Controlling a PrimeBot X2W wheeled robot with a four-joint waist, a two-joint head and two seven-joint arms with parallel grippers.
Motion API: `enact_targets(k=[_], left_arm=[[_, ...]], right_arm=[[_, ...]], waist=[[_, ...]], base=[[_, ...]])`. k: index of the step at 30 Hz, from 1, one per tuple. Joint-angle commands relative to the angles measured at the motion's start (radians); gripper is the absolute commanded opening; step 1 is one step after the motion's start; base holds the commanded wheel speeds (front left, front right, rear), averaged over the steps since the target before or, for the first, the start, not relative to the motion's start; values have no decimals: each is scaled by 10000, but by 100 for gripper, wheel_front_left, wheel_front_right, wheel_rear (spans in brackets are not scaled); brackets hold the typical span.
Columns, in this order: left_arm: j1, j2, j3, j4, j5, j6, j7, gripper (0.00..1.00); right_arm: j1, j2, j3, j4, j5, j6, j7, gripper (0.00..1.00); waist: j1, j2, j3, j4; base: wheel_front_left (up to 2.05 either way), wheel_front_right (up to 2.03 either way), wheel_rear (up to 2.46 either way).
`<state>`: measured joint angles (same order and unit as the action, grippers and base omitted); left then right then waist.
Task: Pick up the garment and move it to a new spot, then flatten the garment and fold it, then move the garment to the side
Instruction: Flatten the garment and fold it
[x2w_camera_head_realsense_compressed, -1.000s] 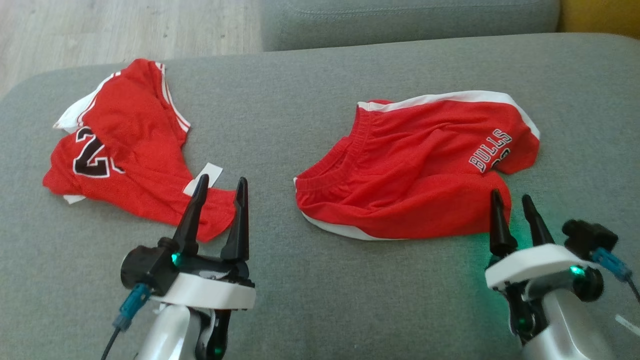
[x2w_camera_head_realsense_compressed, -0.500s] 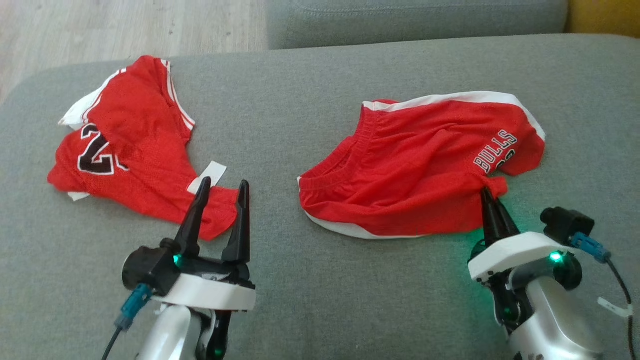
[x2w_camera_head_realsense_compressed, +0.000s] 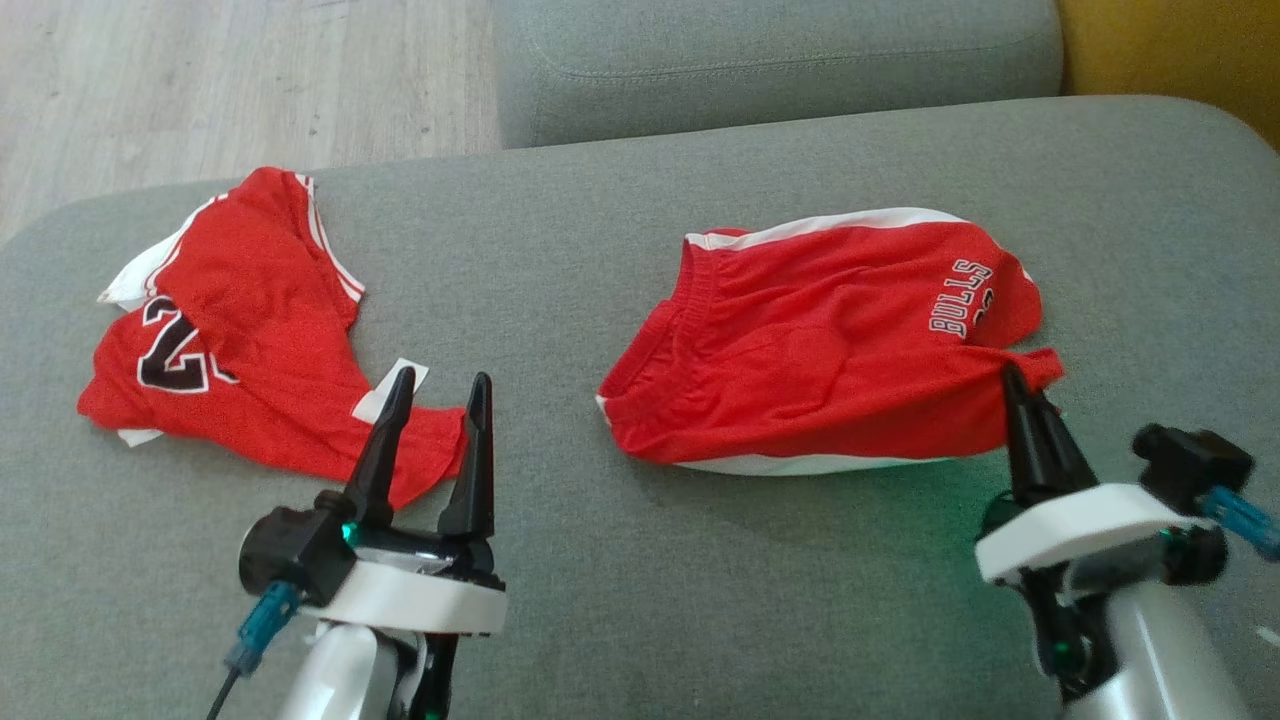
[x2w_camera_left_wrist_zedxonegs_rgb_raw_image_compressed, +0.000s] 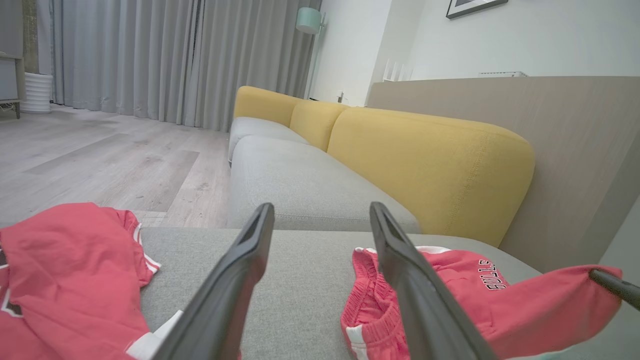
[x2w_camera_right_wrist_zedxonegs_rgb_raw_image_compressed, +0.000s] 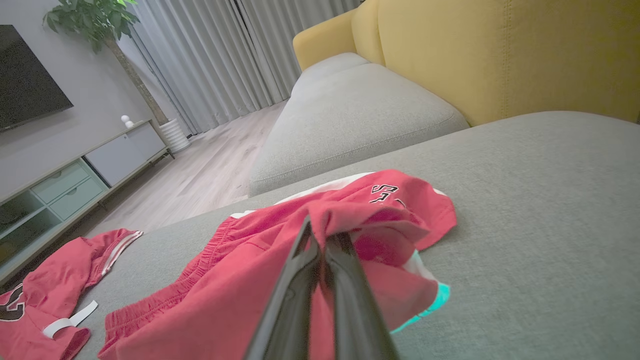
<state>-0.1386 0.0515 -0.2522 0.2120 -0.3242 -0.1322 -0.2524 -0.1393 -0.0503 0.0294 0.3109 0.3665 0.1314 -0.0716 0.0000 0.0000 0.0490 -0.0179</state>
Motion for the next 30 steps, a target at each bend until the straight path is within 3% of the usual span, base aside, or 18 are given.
enact_targets(k=[1,6,13,19,30], left_arm=[[-232,19,369,-358,86,17,-93,100],[-187,9,293,-395,30,17,-93,100],[-324,3,141,-364,-13,16,-93,100],[-501,1,-19,-304,-28,16,-93,100],[-904,-1,-409,-146,-159,16,-93,100]], right_arm=[[-148,1,117,-570,-61,-7,114,0],[403,1,-600,-1674,-10,-7,1298,0],[-189,1,-1264,-1199,-339,-7,1913,0],[-1406,1,-1874,161,-543,-7,2226,0],[-3990,1,-3034,3635,-2494,-7,2724,0]], waist=[[0,0,-8,9],[0,0,-14,191],[0,0,214,590],[0,0,553,959],[0,0,1052,1665]], base=[[0,0,0],[0,0,0],[0,0,0],[0,0,0],[0,0,0]])
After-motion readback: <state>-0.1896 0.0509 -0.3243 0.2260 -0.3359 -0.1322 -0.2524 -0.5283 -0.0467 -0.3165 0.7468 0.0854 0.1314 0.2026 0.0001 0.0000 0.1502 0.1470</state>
